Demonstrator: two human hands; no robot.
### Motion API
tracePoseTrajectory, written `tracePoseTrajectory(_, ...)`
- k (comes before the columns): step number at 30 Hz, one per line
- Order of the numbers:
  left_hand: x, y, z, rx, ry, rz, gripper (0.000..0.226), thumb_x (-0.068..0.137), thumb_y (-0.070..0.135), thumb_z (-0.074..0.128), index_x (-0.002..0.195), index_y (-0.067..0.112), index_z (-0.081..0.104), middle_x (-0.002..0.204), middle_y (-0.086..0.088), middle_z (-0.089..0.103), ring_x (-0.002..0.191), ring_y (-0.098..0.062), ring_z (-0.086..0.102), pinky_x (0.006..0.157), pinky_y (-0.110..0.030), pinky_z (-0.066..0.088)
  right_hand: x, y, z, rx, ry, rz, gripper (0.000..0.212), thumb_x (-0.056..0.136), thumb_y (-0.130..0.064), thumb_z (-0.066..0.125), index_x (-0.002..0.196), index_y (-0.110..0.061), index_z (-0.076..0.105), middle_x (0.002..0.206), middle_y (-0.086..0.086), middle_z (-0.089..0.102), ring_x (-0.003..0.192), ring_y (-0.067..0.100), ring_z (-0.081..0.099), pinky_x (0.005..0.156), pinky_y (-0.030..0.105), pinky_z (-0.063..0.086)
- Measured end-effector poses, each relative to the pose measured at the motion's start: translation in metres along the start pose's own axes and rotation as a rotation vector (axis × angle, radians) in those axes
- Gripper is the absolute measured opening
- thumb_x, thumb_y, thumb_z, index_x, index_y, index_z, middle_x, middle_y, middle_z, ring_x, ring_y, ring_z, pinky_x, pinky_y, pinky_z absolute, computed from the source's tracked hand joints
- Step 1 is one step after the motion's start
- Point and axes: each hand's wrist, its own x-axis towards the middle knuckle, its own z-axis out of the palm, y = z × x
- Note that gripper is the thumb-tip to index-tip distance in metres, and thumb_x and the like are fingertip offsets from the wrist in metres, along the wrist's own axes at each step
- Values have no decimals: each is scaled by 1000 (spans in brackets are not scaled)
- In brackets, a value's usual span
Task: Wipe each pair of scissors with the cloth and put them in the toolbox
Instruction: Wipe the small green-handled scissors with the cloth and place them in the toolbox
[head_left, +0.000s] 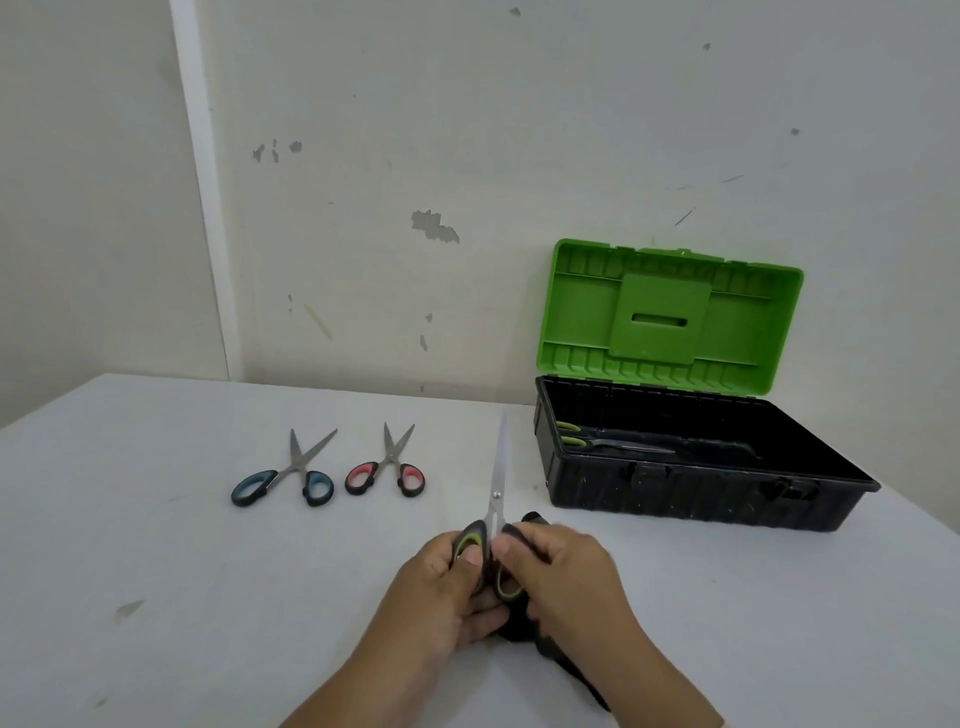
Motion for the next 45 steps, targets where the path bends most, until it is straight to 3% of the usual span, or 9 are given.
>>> tracePoseTrajectory(3, -5, -2, 5, 189, -12, 80, 17, 98, 21, 46, 104, 20, 62, 94, -8, 73, 76, -14, 73, 68, -27, 59, 7, 1, -8, -159, 130, -75, 25, 86, -42, 53, 86, -21, 66, 86, -1, 63, 76, 7, 55, 64, 15, 41)
tracePoseTrajectory(10, -12, -1, 42, 467, -148, 239, 22, 89, 29, 55, 107, 41, 60, 104, 4, 71, 99, -13, 67, 93, -40, 53, 9, -8, -46, -125, 268, -56, 20, 85, -25, 58, 73, -11, 68, 66, -2, 66, 61, 11, 56, 62, 28, 47)
tracePoseTrajectory(14, 2, -9, 82, 638, -217, 188, 62, 90, 11, 48, 146, 29, 28, 138, 5, 52, 124, -10, 51, 105, -31, 42, 15, 11, -88, -270, 305, -14, 21, 86, -23, 55, 77, -7, 66, 68, 9, 67, 62, 21, 59, 60, 29, 45)
tracePoseTrajectory(18, 17, -26, 133, 908, -285, 161, 73, 95, 21, 45, 152, 26, 1, 157, 4, 23, 142, -15, 28, 113, -29, 27, 16, 44, -126, -402, 299, 46, 20, 90, -22, 52, 77, -10, 63, 69, 6, 65, 64, 17, 60, 56, 21, 43)
tracePoseTrajectory(24, 52, -50, 171, 1538, -260, 302, 58, 98, 41, 31, 148, 12, 24, 157, -7, 21, 145, -27, 14, 120, -44, 8, 55, 41, -194, -684, 408, -162, 19, 90, -23, 50, 85, -10, 62, 73, 4, 55, 68, 22, 48, 59, 28, 26)
tracePoseTrajectory(28, 73, -55, 177, 1579, -181, 340, 59, 98, 45, 26, 148, 13, 23, 157, -7, 21, 145, -27, 14, 120, -47, 9, 120, 42, -223, -991, 243, -263, 23, 93, -25, 45, 93, -8, 60, 78, 10, 55, 67, 25, 50, 59, 30, 40)
tracePoseTrajectory(34, 86, -66, 177, 1566, -54, 386, 56, 99, 43, 24, 147, 14, 25, 155, -3, 25, 144, -21, 17, 120, -43, 11, 203, 113, -240, -1281, -130, -32, 16, 86, -20, 51, 90, -10, 63, 73, 4, 52, 69, 25, 54, 62, 31, 44)
tracePoseTrajectory(40, 91, -70, 177, 1589, -41, 426, 84, 77, 50, -6, 147, 16, 24, 153, -1, 29, 143, -20, 21, 120, -41, 13, 243, 152, -248, -1295, -233, 86, 14, 80, -7, 48, 82, -8, 61, 91, 13, 63, 81, 30, 60, 73, 35, 49)
tracePoseTrajectory(45, 93, -70, 178, 1592, -30, 405, 78, 81, 49, -2, 147, 16, 25, 153, 0, 29, 143, -19, 20, 121, -40, 11, 245, 162, -245, -1276, -322, 177, 14, 80, -6, 48, 82, -6, 61, 83, 8, 57, 84, 29, 59, 81, 36, 50)
